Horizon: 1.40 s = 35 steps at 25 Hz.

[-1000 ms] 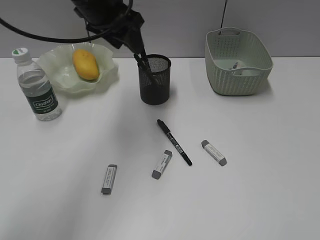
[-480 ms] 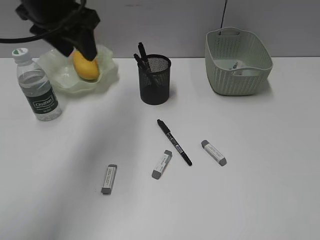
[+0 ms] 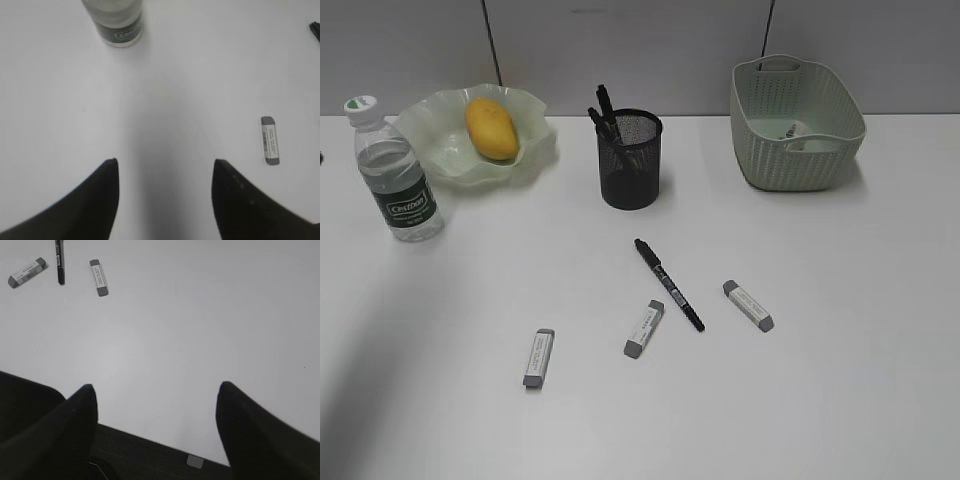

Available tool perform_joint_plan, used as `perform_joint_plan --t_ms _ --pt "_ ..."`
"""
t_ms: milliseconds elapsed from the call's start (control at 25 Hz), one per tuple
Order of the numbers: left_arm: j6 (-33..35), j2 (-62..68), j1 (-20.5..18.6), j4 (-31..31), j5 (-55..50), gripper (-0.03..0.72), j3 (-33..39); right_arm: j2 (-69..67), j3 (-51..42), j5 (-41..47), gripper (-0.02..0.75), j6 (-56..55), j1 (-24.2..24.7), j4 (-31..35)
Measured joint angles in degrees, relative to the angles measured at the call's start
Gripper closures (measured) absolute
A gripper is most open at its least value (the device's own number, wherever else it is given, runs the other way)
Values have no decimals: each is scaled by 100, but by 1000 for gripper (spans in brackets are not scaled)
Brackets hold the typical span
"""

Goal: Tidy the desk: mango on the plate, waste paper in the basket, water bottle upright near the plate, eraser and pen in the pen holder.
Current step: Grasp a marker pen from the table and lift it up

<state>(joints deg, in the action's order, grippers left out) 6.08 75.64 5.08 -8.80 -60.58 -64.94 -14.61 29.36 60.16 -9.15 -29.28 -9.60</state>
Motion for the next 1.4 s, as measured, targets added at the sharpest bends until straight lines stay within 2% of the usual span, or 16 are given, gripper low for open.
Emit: perform_joint_plan --t_ms 120,320,480,640,880,1400 --pt "17 -994 -142 -12 462 241 793 0 0 0 155 0 0 0" --pt "24 -2972 -144 -59 1423 243 2182 0 0 0 155 0 0 0" --pt "24 -4537 -144 -66 1433 242 2928 0 0 0 155 0 0 0" --pt "24 -5706 -144 -60 1046 242 3057 0 0 0 155 0 0 0" --pt "24 -6584 -144 26 289 242 3057 0 0 0 155 0 0 0" --pt "24 -6678 -144 55 9 242 3429 0 0 0 155 0 0 -6"
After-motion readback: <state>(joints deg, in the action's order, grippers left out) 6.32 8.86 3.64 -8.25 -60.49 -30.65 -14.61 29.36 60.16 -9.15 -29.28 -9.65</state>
